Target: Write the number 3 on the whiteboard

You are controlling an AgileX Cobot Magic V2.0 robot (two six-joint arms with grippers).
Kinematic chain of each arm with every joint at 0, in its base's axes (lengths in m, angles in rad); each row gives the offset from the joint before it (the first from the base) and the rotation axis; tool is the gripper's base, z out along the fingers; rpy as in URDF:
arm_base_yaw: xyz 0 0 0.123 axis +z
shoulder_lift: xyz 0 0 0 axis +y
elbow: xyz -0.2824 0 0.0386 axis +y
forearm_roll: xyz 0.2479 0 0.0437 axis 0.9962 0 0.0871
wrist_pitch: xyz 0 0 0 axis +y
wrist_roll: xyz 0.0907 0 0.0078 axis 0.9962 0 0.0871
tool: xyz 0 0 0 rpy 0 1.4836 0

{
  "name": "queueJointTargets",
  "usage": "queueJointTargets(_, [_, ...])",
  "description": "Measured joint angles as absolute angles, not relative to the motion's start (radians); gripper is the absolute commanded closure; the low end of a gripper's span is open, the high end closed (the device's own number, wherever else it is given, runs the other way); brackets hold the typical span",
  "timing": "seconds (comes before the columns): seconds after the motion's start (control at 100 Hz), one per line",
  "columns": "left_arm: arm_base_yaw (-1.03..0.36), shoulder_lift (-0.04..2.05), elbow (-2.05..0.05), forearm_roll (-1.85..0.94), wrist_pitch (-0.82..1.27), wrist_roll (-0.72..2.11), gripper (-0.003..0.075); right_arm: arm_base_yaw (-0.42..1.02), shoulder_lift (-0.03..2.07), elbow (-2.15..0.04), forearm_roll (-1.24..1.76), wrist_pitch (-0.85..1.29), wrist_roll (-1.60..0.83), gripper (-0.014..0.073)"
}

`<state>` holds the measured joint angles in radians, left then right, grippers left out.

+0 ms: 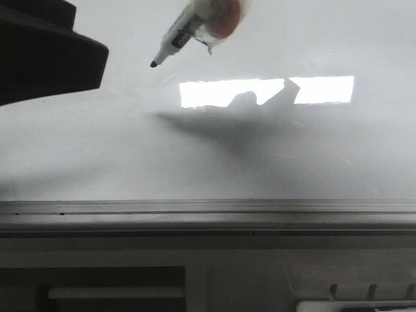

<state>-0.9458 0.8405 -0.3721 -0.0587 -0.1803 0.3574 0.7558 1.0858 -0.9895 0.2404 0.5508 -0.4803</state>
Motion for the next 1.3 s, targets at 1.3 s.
queueJointTargets(1.3, [-0.813, 0.841, -0.372, -0.123, -0.18, 0.357, 0.0377, 0.62, 1.21, -1.12, 0.221, 0.657, -0.417, 0.0652])
